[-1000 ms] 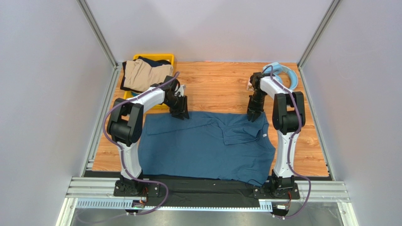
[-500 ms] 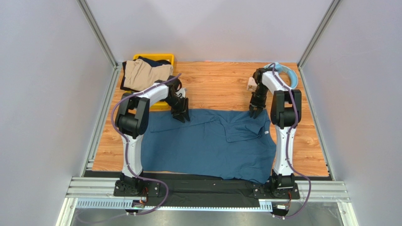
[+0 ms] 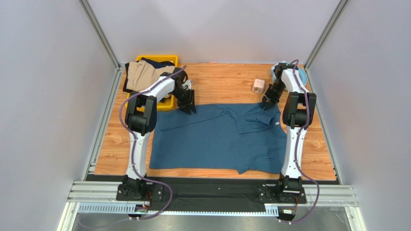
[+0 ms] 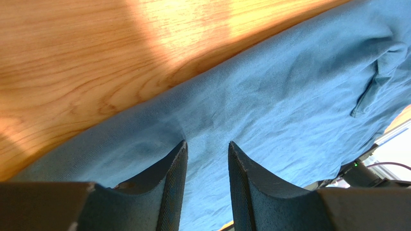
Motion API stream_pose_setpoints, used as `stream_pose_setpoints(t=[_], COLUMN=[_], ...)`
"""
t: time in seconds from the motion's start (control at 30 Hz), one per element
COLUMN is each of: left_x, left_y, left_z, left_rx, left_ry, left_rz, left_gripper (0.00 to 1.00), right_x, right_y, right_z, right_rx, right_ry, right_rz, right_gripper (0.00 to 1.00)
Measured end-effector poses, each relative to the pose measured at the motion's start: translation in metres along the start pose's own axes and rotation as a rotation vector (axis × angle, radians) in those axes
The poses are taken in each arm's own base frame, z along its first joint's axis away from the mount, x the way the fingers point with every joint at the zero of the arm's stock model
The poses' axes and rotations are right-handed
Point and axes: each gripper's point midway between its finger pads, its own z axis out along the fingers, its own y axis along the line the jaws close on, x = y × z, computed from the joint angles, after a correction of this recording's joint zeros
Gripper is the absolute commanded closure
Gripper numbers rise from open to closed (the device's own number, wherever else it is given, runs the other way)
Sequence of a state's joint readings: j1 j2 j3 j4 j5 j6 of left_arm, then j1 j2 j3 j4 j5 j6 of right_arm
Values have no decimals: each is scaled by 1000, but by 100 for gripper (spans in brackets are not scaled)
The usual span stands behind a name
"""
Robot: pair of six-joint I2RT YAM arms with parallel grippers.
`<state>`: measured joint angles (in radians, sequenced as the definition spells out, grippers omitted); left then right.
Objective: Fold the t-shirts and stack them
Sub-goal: Fold the tshirt
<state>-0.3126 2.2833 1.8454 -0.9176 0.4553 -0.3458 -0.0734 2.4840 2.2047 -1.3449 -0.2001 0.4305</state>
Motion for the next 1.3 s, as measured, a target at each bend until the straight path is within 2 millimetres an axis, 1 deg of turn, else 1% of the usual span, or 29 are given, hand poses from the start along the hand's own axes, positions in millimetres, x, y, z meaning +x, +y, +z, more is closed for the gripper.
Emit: stream_pose_setpoints(t=[0.13,0.23,0.33,0.37,0.43,0.47,0.53,0.6,0.7,0.8,0.87,0.93,1.03,1.3], left_x=[1,0,0,0,4,6,11,17,23,28,31,33,38,44], left_y=[0,-1,-1,-1,-2,-1,-1,1,1,2,2,2,3,1], left_z=[0,0,-2,-2,-5,-6,-7,-8,-10,-13,-14,-14,-14,-22], left_rx=[2,3,5,5,6,5,4,2,0,0,0,3,4,7], left_ry=[2,1,-3,-6,-7,-7,-3,5,10,11,12,13,18,9], left_rz=[-1,-1,2,3,4,4,3,0,-1,0,-1,-2,-4,5], left_gripper=[56,56,56,56,56,56,56,56,56,56,56,57,57,57], right_x=[-3,3,19,25,43,53,70,82,99,125,134,141,144,139], right_y=[9,19,29,30,30,28,21,11,-7,-29,-34,-39,-41,-45], right_z=[-6,-24,-59,-69,-92,-100,-106,-100,-76,-50,-42,-34,-28,-24], right_rx=[-53,-95,-137,-144,-163,-164,-156,-131,-82,-21,-5,10,19,42], right_ry=[-15,-45,-93,-107,-145,-152,-152,-126,-54,55,83,104,113,101], right_rz=[-6,-31,-72,-83,-116,-128,-151,-162,-158,-141,-141,-137,-138,-141], right_gripper=[66,66,62,60,59,59,59,59,59,58,53,52,53,56])
